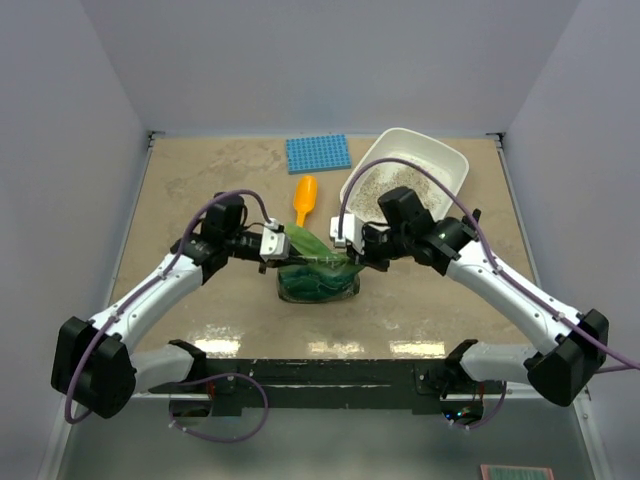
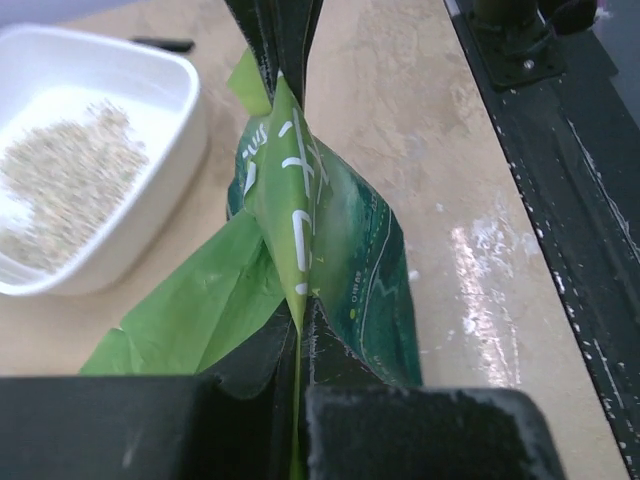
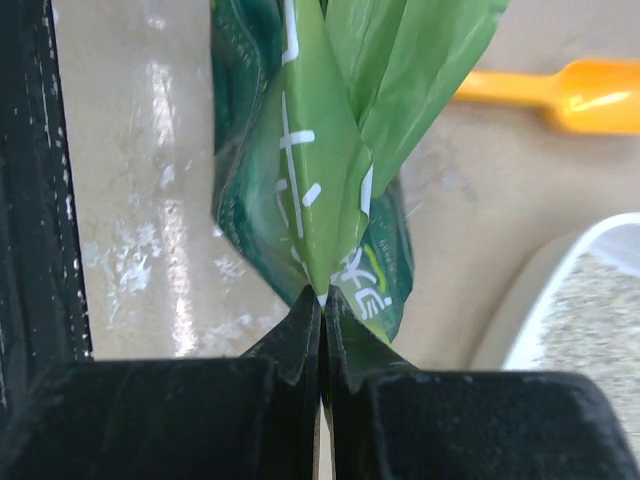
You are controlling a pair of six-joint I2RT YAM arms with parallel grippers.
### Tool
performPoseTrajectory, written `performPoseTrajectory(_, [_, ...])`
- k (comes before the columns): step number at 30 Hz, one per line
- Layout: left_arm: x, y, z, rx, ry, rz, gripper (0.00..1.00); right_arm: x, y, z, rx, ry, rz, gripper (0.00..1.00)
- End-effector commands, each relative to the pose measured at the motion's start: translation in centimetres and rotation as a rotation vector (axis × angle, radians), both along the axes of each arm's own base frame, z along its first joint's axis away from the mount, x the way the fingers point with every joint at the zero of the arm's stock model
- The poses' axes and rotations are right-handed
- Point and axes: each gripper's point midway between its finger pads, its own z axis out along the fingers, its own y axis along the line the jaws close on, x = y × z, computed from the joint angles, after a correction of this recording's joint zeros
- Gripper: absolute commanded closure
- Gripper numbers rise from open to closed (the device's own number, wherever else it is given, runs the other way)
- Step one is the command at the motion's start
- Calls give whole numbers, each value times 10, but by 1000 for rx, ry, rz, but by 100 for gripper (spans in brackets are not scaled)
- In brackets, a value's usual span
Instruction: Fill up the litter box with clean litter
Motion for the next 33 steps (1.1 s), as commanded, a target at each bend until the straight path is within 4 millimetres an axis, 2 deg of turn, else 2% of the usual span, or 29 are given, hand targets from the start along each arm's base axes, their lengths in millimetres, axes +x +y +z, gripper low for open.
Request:
performPoseTrajectory(1, [1, -11, -9, -49, -11, 27, 100, -3, 8, -16, 80, 9, -6, 100])
performPoseTrajectory(4, [2, -12, -15, -24, 20, 41, 100, -1, 5, -16, 77, -1, -29, 100])
performPoseTrajectory(7, [-3, -12, -17, -31, 36, 46, 100, 4, 4, -5, 86, -26, -55, 100])
performPoseTrajectory(8, [1, -14, -11, -54, -1, 48, 100, 5, 4, -3, 87, -29, -65, 100])
performPoseTrajectory(11, [-1, -14, -13, -50, 11, 48, 100, 17, -1, 9, 99, -59, -161, 100])
performPoseTrajectory(12, [-2, -14, -15, -48, 15, 47, 100, 24, -3, 16, 125, -63, -230, 92])
performPoseTrajectory(14, [-4, -16, -18, -41, 10, 49, 100, 43, -20, 30, 125, -126, -389, 75])
performPoseTrajectory(15, [-6, -16, -21, -36, 14, 49, 100, 50, -24, 45, 168, -137, -470, 71])
performPoseTrajectory(16, [-6, -17, -21, -38, 5, 48, 100, 62, -39, 55, 165, -189, -582, 67])
performPoseTrajectory(19, [-8, -18, -23, -36, 7, 45, 100, 74, -66, 97, 262, -248, -813, 49])
performPoseTrajectory(20, [-7, -18, -23, -34, 11, 47, 100, 85, -91, 106, 254, -303, -978, 37])
performPoseTrajectory(21, [-6, -18, -22, -35, 8, 48, 100, 88, -104, 116, 266, -316, -1077, 33])
performPoseTrajectory(22, [-7, -19, -21, -34, 6, 46, 100, 91, -114, 118, 244, -335, -1132, 31])
performPoseTrajectory(23, [-6, -19, -21, -34, 6, 49, 100, 93, -132, 114, 178, -371, -1223, 31])
performPoseTrajectory(25, [-4, -18, -19, -35, 2, 65, 100, 103, -150, 102, 114, -378, -1329, 31])
performPoseTrajectory(26, [-3, -18, -19, -32, 3, 73, 100, 107, -170, 94, 93, -369, -1416, 31])
performPoseTrajectory(28, [-4, -20, -17, -30, -1, 76, 100, 116, -189, 79, 91, -329, -1496, 32])
performPoseTrajectory(29, [-4, -20, -15, -32, -5, 77, 100, 123, -215, 68, 100, -307, -1590, 32])
performPoseTrajectory(31, [-7, -22, -12, -44, -12, 74, 100, 128, -237, 54, 99, -293, -1677, 38])
performPoseTrajectory(32, [-8, -23, -11, -47, -15, 71, 100, 131, -256, 44, 106, -286, -1760, 38])
performPoseTrajectory(33, [-9, -24, -11, -50, -15, 72, 100, 133, -267, 36, 96, -282, -1806, 39])
